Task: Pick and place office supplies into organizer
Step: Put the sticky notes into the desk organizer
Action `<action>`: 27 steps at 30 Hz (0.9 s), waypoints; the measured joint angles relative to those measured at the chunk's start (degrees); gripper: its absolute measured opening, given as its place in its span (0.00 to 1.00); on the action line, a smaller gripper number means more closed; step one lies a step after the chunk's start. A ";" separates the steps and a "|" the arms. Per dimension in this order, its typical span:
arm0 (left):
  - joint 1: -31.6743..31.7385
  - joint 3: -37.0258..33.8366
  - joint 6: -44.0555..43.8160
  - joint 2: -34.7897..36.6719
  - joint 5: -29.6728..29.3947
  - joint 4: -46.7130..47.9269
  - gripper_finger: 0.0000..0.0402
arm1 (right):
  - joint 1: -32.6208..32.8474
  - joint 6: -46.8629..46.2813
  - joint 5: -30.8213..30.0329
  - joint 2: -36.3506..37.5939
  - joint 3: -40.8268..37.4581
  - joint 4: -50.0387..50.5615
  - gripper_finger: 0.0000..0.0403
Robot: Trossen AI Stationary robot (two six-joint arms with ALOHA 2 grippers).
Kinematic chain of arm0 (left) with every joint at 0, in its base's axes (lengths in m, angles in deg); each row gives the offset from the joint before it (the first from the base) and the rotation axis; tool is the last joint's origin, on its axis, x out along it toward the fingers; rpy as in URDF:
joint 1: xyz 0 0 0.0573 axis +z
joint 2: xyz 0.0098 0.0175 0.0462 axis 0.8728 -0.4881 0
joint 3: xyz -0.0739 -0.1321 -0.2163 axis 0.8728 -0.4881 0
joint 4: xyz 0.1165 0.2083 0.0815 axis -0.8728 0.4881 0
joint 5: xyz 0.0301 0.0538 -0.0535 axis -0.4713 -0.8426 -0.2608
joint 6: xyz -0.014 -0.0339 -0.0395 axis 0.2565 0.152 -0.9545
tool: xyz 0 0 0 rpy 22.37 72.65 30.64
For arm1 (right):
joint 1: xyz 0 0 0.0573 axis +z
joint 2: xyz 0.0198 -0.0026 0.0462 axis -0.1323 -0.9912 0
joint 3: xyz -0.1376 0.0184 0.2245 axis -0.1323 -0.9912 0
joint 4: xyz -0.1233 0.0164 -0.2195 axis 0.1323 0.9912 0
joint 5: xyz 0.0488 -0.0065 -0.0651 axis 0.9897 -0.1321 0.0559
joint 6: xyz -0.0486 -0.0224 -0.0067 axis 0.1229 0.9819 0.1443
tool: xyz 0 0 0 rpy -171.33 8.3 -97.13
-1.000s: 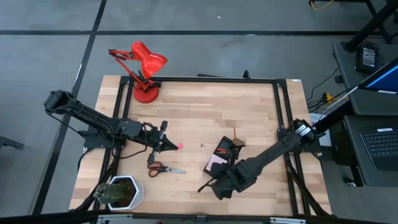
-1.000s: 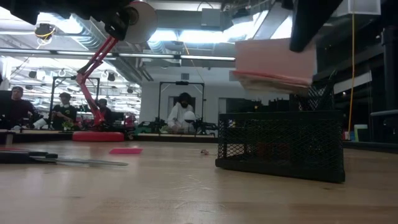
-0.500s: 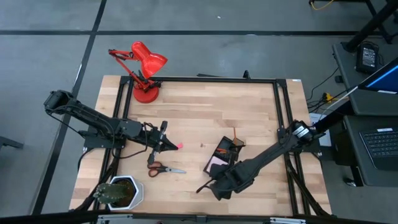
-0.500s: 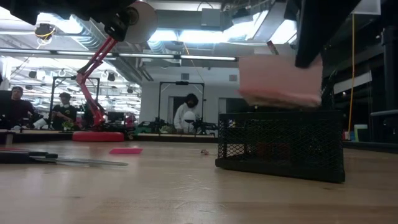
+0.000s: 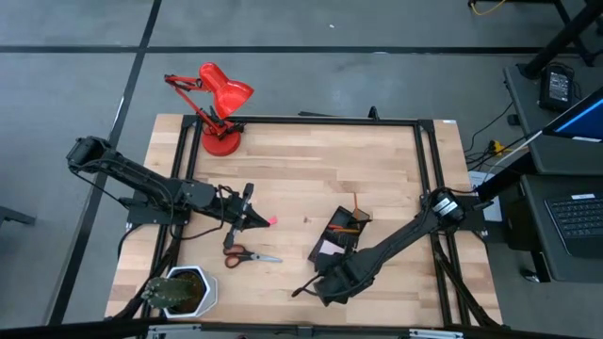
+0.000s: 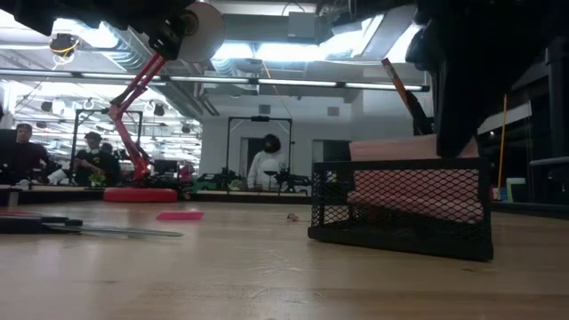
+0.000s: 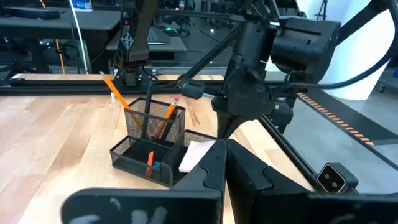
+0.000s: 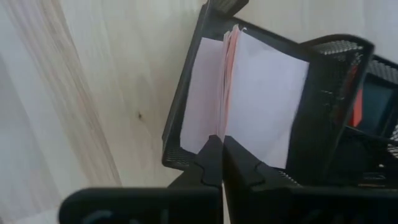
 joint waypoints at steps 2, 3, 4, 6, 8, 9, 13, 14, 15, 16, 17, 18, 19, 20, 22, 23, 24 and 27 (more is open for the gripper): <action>0.00 0.00 0.00 0.02 0.00 0.01 0.01 | 0.00 0.02 0.46 -0.31 0.00 -0.06 0.00; 0.00 -0.01 0.00 0.02 0.00 0.01 0.01 | 0.00 0.00 0.53 -0.43 0.00 -0.09 0.00; 0.00 0.00 0.00 0.00 0.00 0.00 0.01 | 0.00 0.00 0.51 -0.54 0.00 -0.14 0.00; 0.00 0.00 0.02 0.02 0.00 0.01 0.01 | -0.09 0.00 0.51 -0.68 0.00 -0.20 0.00; 0.00 0.00 0.01 0.01 0.00 0.01 0.01 | -0.18 -0.13 0.48 -0.69 0.00 -0.63 0.00; 0.00 0.00 0.02 0.00 0.00 0.01 0.01 | -0.29 -0.13 0.49 -0.67 0.00 -0.94 0.00; 0.00 0.00 0.02 0.02 0.00 0.01 0.01 | -0.76 -0.11 0.49 -0.67 0.00 -1.46 0.00; 0.00 0.00 0.03 0.01 0.00 0.01 0.01 | -0.86 -0.13 0.49 -0.68 0.00 -1.50 0.00; 0.00 0.00 0.02 0.00 0.00 0.01 0.01 | -0.93 -0.13 0.49 -0.67 0.00 -1.49 0.00; 0.00 -0.01 0.02 0.00 0.00 0.01 0.01 | -1.01 -0.11 0.49 -0.67 0.00 -1.53 0.00; 0.00 0.00 0.02 0.00 0.00 0.01 0.01 | -1.10 -0.09 0.51 -0.67 0.00 -1.62 0.00; 0.00 0.00 0.02 0.02 0.00 0.01 0.01 | -1.22 -0.04 0.52 -0.67 0.00 -1.68 0.00; 0.00 0.00 0.04 0.00 0.01 0.01 0.01 | -1.24 -0.07 0.78 -0.67 0.00 -1.77 0.01; 0.00 0.00 0.04 0.01 0.00 0.01 0.01 | -1.28 -0.03 1.52 -0.67 0.00 -1.89 0.01; 0.00 0.00 0.04 0.01 0.02 0.01 0.01 | -1.41 0.09 2.32 -0.67 0.00 -2.51 0.00; 0.00 0.00 0.05 0.00 0.00 0.01 0.01 | -1.41 0.13 2.30 -0.67 0.00 -2.63 0.00; 0.00 0.00 0.09 0.00 0.02 0.01 0.01 | -1.42 0.46 2.19 -0.67 0.00 -2.67 0.00; 0.00 0.00 0.08 0.00 0.00 0.01 0.01 | -1.40 2.93 1.99 -0.67 0.00 -3.12 0.02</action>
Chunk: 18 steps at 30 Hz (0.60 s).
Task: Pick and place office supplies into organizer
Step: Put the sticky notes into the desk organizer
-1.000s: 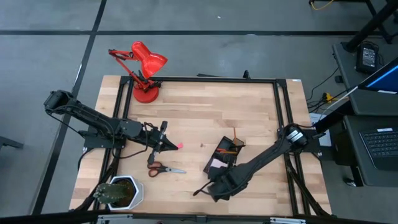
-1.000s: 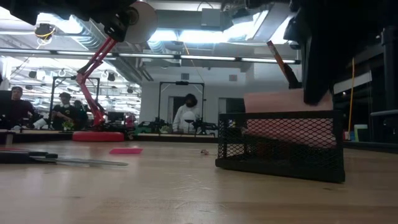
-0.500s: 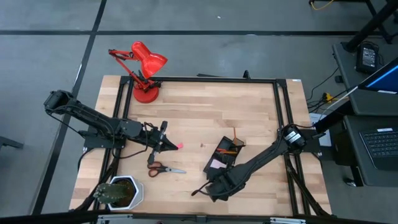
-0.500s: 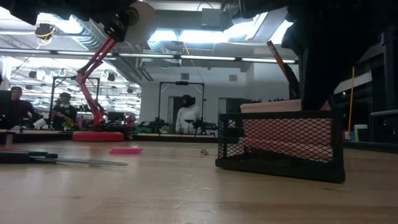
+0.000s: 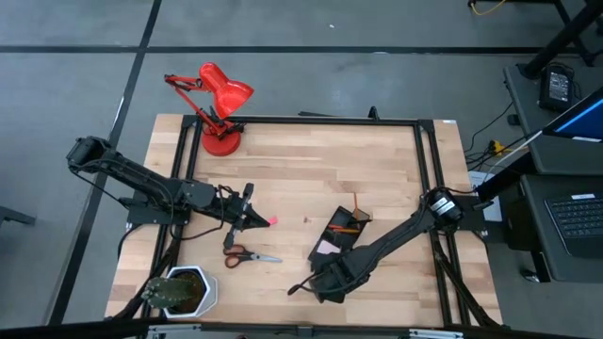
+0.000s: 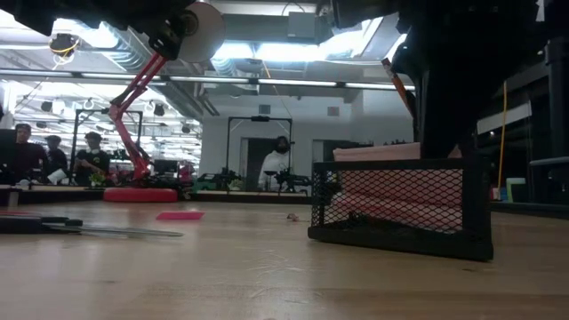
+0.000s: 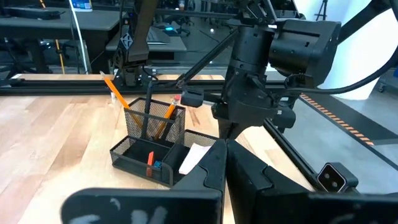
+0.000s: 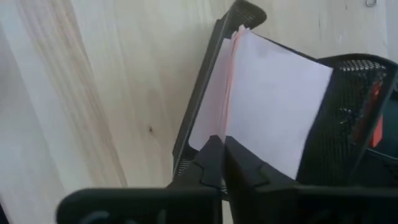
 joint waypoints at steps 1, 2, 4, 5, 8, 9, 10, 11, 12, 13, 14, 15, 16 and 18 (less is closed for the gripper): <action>0.00 0.00 0.00 0.02 0.00 0.00 0.01 | 0.00 0.20 -0.01 0.00 0.00 -0.05 0.03; 0.00 -0.01 -0.01 0.00 0.01 0.02 0.01 | 0.00 0.20 -0.03 0.00 0.00 -0.09 0.04; 0.00 0.00 -0.02 0.00 0.02 0.02 0.01 | 0.00 0.16 -0.03 0.00 0.00 -0.50 0.05; 0.00 0.00 0.01 0.02 0.00 0.02 0.01 | 0.00 0.19 -0.03 0.00 0.00 -0.53 0.06; 0.00 0.00 0.05 0.00 0.02 0.02 0.01 | 0.00 0.87 -0.03 0.02 0.00 -0.51 0.06; 0.00 0.00 0.05 0.01 0.00 0.02 0.01 | 0.00 1.42 -0.03 0.02 0.00 -0.54 0.07; 0.00 0.00 0.07 0.00 0.02 0.02 0.01 | 0.00 1.69 -0.03 0.02 0.00 -0.62 0.07; 0.00 0.00 0.09 0.00 0.02 0.02 0.01 | 0.00 1.71 -0.03 0.02 0.00 -0.77 0.07; 0.00 0.00 0.07 0.00 0.02 0.02 0.01 | 0.00 1.74 0.11 0.02 0.00 -0.99 0.07; 0.00 0.00 0.07 0.01 0.01 0.02 0.01 | 0.00 1.83 0.37 0.02 0.00 -1.13 0.07; 0.00 0.00 0.09 0.00 0.02 0.02 0.01 | 0.00 1.83 0.63 0.02 0.00 -1.19 0.07; 0.00 0.00 0.09 0.00 0.02 0.02 0.01 | 0.00 1.84 1.09 0.02 0.00 -1.28 0.07; 0.00 0.00 0.07 0.01 0.02 0.02 0.01 | 0.00 1.84 1.55 0.02 0.00 -1.33 0.07; 0.00 0.00 0.09 0.02 0.02 0.02 0.01 | 0.00 1.85 1.87 0.02 0.00 -1.31 0.07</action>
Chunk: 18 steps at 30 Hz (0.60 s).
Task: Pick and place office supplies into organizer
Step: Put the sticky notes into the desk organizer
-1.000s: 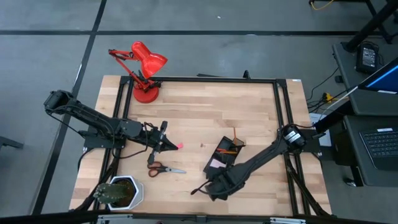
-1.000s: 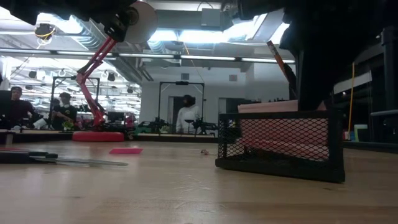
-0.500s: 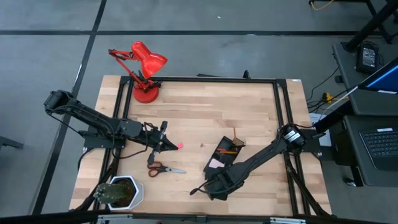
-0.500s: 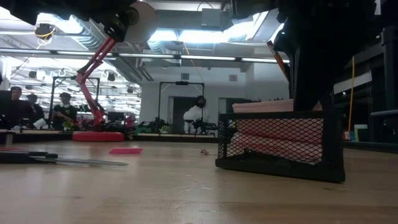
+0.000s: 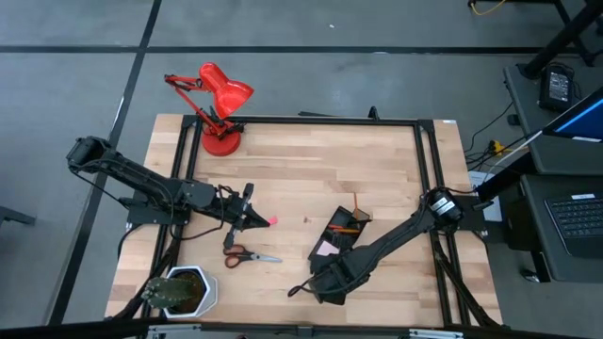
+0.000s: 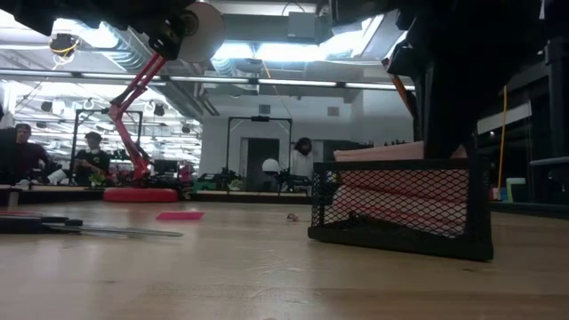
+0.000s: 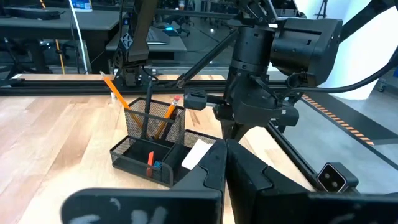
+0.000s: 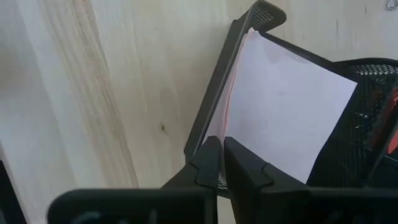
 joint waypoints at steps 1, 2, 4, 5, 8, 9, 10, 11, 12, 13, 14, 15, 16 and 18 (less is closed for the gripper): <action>0.00 0.00 -0.01 -0.02 0.00 0.00 0.01 | 0.00 -0.01 0.04 0.00 0.00 0.00 0.07; 0.00 0.00 -0.07 -0.01 0.00 0.00 0.01 | 0.00 -0.01 0.05 0.00 0.00 0.00 0.07; 0.00 0.00 -0.11 -0.02 0.00 0.00 0.01 | 0.00 -0.01 0.07 0.00 0.00 0.00 0.07; 0.00 -0.02 -0.13 -0.02 0.00 0.00 0.01 | 0.00 -0.01 0.07 0.00 0.00 0.01 0.07; 0.00 0.00 -0.13 -0.01 0.00 0.00 0.01 | 0.00 -0.01 0.08 0.00 0.00 0.00 0.07; 0.00 -0.01 -0.13 -0.01 0.00 0.00 0.01 | 0.00 -0.01 0.07 0.00 0.00 0.01 0.07; 0.00 0.00 -0.13 -0.01 0.00 0.00 0.01 | -0.02 -0.01 0.09 0.02 0.00 0.02 0.07; 0.00 0.00 -0.13 -0.01 0.00 0.00 0.01 | -0.06 -0.01 0.09 0.02 0.00 0.02 0.07; 0.00 0.00 -0.13 -0.02 0.00 0.00 0.01 | -0.07 -0.01 0.09 0.02 0.00 0.04 0.07; 0.00 0.00 -0.11 0.00 0.00 0.00 0.01 | -0.07 -0.02 0.06 0.02 0.00 0.07 0.08; 0.00 0.00 -0.11 -0.02 0.00 0.00 0.01 | -0.07 -0.09 0.05 0.02 0.00 0.15 0.09; 0.00 -0.01 -0.12 -0.01 0.00 0.00 0.01 | -0.07 -0.14 0.05 0.02 0.00 0.29 0.11; 0.00 0.00 -0.11 -0.02 0.00 0.00 0.01 | -0.11 -0.17 0.05 0.02 0.00 0.44 0.13; 0.00 0.00 -0.10 -0.01 0.00 0.00 0.01 | -0.28 -0.42 0.05 0.02 -0.02 0.59 0.17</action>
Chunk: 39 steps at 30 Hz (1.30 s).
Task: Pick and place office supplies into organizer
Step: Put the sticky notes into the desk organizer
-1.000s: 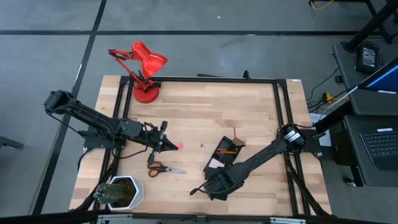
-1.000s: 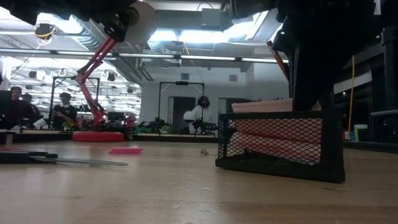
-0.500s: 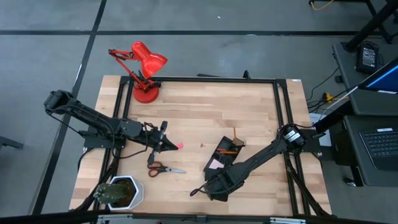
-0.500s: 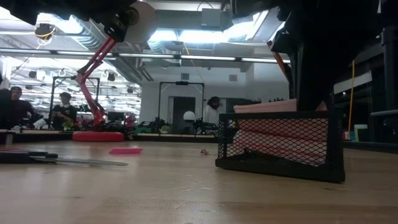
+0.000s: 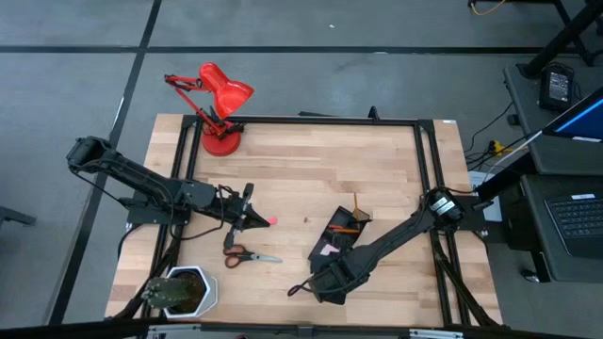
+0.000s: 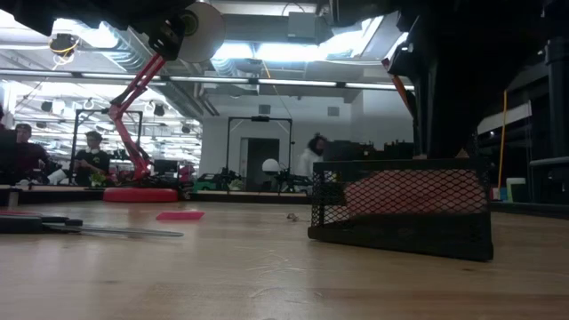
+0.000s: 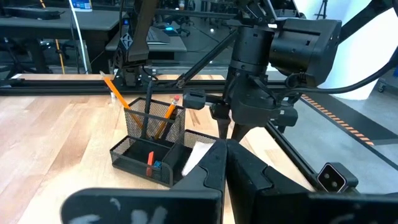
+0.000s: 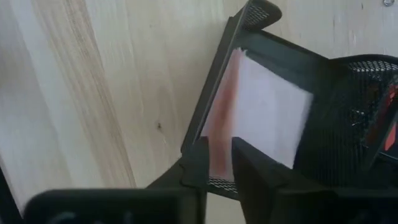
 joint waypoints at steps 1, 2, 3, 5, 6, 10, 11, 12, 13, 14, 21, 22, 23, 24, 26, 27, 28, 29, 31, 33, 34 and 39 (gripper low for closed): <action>0.00 0.00 0.01 0.01 0.00 0.00 0.01 | -0.15 -0.07 0.00 -0.11 0.00 -0.02 0.19; 0.01 0.00 -0.01 0.00 0.00 0.00 0.01 | -0.25 -0.06 0.00 -0.26 0.00 0.04 0.21; 0.01 -0.01 0.00 0.00 0.00 0.00 0.01 | -0.32 0.00 0.17 -0.56 0.00 0.01 0.23; 0.01 0.00 0.05 0.00 0.00 0.00 0.01 | -0.76 0.03 1.37 -1.78 0.00 0.01 0.25; 0.00 -0.02 0.03 0.01 0.00 0.00 0.01 | -0.98 0.12 2.08 -2.46 -0.01 0.15 0.26; 0.02 0.00 0.07 0.01 0.00 0.02 0.01 | -1.60 1.46 3.01 -4.39 -0.04 0.75 0.23; 0.02 0.00 0.07 0.01 0.00 0.02 0.01 | -1.66 2.27 3.01 -4.76 0.03 1.13 0.21; 0.02 0.00 0.07 0.00 0.00 0.05 0.01 | -1.77 3.20 3.30 -4.81 0.04 1.63 0.19; 0.02 0.00 0.07 0.00 0.02 0.09 0.01 | -1.81 3.41 4.11 -4.80 0.04 1.83 0.17; 0.01 0.00 0.04 -0.01 0.01 0.10 0.01 | -1.85 3.37 4.44 -4.73 0.04 2.07 0.15; 0.02 0.00 0.12 -0.01 0.00 0.38 0.01 | -1.91 3.14 4.71 -3.69 2.63 3.15 0.01; 0.02 0.00 0.12 -0.01 0.00 0.50 0.01 | -1.88 3.21 4.70 -3.69 3.11 3.18 0.01; 0.02 0.00 0.12 0.01 0.00 0.50 0.01 | -1.88 3.31 4.70 -3.69 3.54 3.18 0.01; 0.02 0.00 0.12 0.01 0.00 0.50 0.01 | -1.88 3.35 4.67 -3.69 3.98 3.20 0.02; 0.02 0.00 0.12 0.00 0.00 0.52 0.01 | -1.88 3.27 4.59 -3.69 4.66 3.13 0.05; 0.02 0.00 0.12 -0.01 0.00 0.50 0.01 | -1.88 3.32 4.55 -3.69 4.92 3.20 0.06; 0.02 -0.02 0.12 0.00 0.00 0.52 0.01 | -1.89 3.35 4.55 -3.69 5.17 3.37 0.07; 0.01 0.00 0.12 0.00 0.00 0.52 0.01 | -1.88 3.43 4.52 -3.69 5.39 3.41 0.08; 0.02 0.00 0.12 0.00 0.00 0.52 0.01 | -1.88 3.47 4.50 -3.69 5.78 3.35 0.09; 0.02 0.00 0.08 0.00 0.00 0.55 0.01 | -1.88 3.42 4.50 -3.69 5.84 3.37 0.09; 0.02 0.00 0.02 -0.01 0.00 0.56 0.01 | -1.91 3.42 4.50 -3.69 5.84 3.39 0.09; 0.02 0.00 -0.04 -0.01 0.00 0.66 0.01 | -1.88 3.06 4.57 -3.69 5.84 3.41 0.09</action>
